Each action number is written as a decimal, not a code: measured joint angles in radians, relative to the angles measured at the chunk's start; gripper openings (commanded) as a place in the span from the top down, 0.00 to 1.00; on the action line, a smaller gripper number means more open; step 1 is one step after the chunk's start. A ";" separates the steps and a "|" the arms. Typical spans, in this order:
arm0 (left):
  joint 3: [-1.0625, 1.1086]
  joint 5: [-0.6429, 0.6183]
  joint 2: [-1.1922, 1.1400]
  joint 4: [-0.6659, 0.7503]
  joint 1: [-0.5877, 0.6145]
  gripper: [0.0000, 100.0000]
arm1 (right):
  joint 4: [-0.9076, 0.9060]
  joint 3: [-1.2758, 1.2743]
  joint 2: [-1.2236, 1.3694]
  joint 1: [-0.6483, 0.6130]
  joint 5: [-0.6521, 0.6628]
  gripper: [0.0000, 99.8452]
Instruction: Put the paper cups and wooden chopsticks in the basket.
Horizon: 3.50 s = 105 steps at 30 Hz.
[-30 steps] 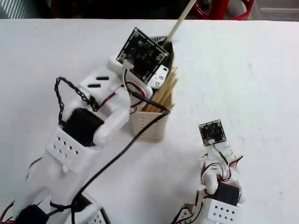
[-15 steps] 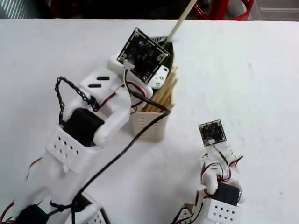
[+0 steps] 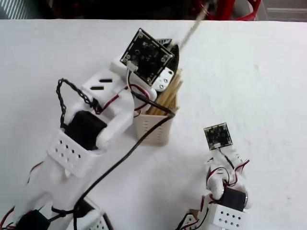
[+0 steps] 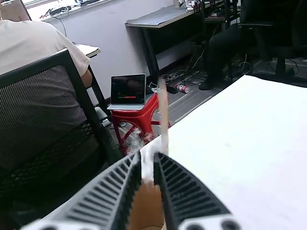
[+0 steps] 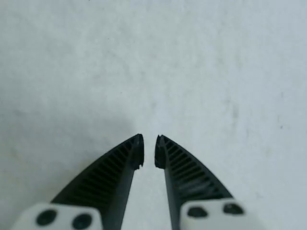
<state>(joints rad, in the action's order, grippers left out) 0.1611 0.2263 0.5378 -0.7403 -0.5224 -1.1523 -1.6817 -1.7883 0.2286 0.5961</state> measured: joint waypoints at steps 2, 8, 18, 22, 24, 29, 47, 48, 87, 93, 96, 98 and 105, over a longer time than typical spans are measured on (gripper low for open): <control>0.000 0.000 0.000 0.000 0.000 0.93 | 0.000 0.000 0.000 0.000 0.000 0.94; 0.000 0.000 0.000 -0.015 0.000 0.93 | 0.000 0.000 0.000 0.000 0.000 0.94; 0.002 -0.094 0.083 -0.104 0.367 0.93 | 0.000 0.000 0.000 0.000 0.000 0.94; 0.091 -0.141 0.028 -0.123 0.585 0.93 | 0.000 0.000 0.000 0.000 0.000 0.94; 0.190 -0.149 -0.040 -0.092 0.644 0.93 | 0.000 0.000 0.000 0.000 0.000 0.94; 0.416 -0.153 -0.290 0.126 0.666 0.91 | 0.000 0.000 0.000 0.000 0.000 0.94; 0.361 -0.150 -0.571 0.084 0.537 0.84 | 0.000 0.000 0.000 0.000 0.000 0.94; 0.361 -0.140 -0.571 0.084 0.522 0.82 | 0.000 0.000 0.000 0.000 0.000 0.94; -0.023 -0.115 -0.967 -0.279 0.448 0.98 | 0.000 0.000 0.000 0.000 0.000 0.94; -0.023 -0.117 -0.956 -0.287 0.473 0.98 | 0.000 0.000 0.000 0.000 0.000 0.94; -0.005 -0.120 -0.907 -0.298 0.522 0.98 | 0.000 0.000 0.000 0.000 0.000 0.94; 0.028 -0.132 -0.844 -0.299 0.549 0.98 | 0.000 0.000 0.000 0.000 0.000 0.94; 0.130 -0.141 -0.559 -0.272 0.555 0.98 | 0.000 0.000 0.000 0.000 0.000 0.94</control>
<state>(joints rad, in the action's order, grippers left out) 0.2915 0.0852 -0.0207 -1.0119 0.0330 -1.1523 -1.6817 -1.7883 0.2286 0.5961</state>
